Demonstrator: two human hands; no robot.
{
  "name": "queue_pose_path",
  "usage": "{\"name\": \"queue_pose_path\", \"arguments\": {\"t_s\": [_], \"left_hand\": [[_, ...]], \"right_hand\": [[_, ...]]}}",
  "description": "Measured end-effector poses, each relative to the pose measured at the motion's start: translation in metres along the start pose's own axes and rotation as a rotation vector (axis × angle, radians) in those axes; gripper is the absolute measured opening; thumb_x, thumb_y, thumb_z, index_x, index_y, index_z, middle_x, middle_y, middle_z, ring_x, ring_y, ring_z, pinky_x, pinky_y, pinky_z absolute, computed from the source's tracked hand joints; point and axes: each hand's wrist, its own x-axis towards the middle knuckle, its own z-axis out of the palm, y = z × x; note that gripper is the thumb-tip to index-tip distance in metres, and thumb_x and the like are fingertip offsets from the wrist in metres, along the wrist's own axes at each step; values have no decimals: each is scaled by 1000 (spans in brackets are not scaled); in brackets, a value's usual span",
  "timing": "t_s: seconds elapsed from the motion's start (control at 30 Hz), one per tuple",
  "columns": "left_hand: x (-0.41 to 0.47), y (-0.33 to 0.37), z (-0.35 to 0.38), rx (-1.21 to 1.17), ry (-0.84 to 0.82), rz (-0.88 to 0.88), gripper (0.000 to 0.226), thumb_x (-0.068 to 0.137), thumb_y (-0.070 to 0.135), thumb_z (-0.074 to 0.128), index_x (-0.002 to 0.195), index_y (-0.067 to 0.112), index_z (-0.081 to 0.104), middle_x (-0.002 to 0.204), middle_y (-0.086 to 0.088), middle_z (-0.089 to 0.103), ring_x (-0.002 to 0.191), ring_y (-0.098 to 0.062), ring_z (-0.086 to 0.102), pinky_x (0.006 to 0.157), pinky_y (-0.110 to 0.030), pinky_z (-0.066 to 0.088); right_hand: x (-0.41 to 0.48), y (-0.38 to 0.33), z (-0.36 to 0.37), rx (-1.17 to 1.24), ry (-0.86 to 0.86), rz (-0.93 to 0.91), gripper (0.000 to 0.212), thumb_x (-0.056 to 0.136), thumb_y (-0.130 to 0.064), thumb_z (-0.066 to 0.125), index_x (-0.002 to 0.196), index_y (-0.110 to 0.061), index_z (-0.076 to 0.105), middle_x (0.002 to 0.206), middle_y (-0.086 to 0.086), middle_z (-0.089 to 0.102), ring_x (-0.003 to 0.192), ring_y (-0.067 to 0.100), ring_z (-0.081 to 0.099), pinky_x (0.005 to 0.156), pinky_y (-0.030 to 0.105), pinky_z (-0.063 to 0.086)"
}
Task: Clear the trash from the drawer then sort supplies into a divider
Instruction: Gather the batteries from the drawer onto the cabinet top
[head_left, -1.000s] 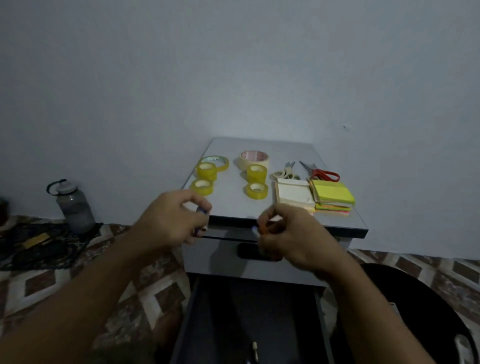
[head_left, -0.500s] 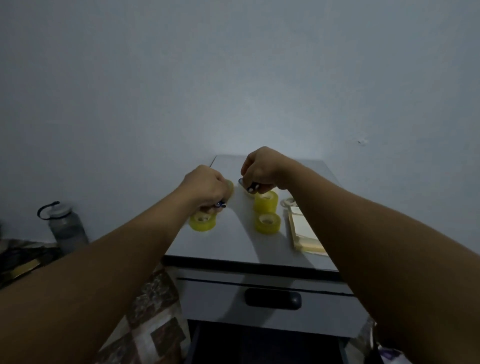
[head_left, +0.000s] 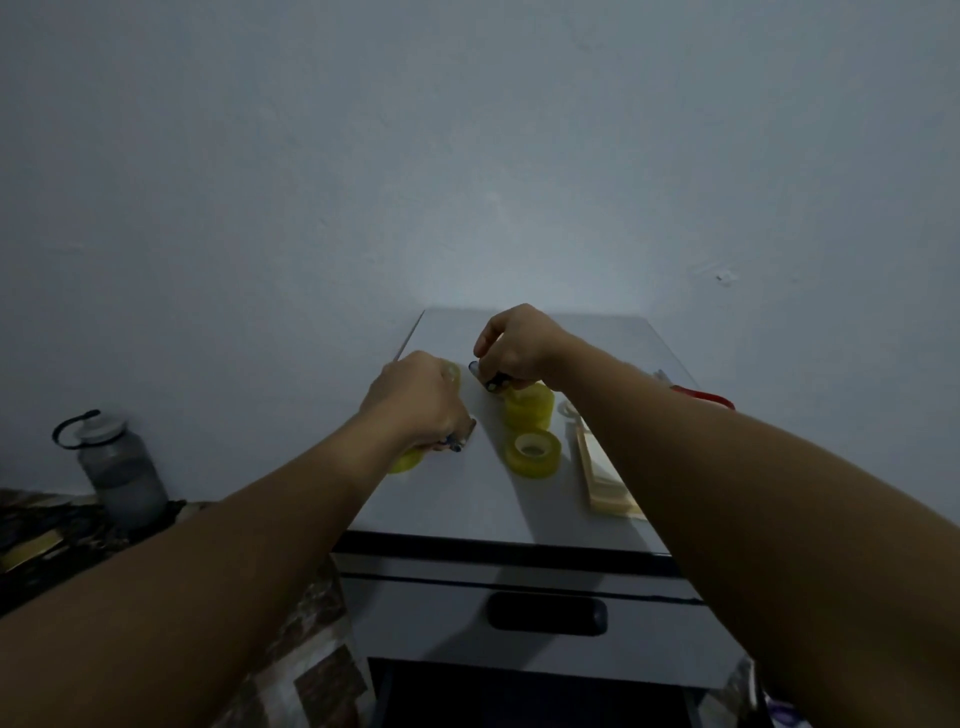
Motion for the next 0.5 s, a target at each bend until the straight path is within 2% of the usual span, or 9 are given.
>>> {"name": "queue_pose_path", "arguments": {"t_s": [0.1,0.23,0.33,0.5], "left_hand": [[0,2,2,72,17,15,29,54,13,82,81,11,71,84,-7,70,78,-24,67,64,-33,59],[1,0,3,80,8,2,28,48,15,79,74,9,71,76,-8,70,70,-23,68,57,-31,57],[1,0,2,76,6,7,29,48,16,80,75,9,70,76,-8,70,68,-23,69,58,-32,59],[0,0,-2,-12,-20,-1,34,55,21,86,82,8,70,77,-10,72,71,-28,72,67,-43,63]], "right_hand": [[0,1,0,-13,7,-7,20,78,-6,79,97,-5,72,83,7,65,73,18,64,67,33,62],[0,-1,1,-50,9,-6,21,77,-5,78,97,-6,72,82,5,63,72,16,62,64,31,60],[0,-3,3,-102,-1,-19,23,76,-4,78,98,-8,73,80,3,62,72,16,62,61,29,58],[2,-6,8,-206,-5,-58,26,77,-4,77,102,-9,74,77,-2,59,79,18,61,73,31,60]]}}
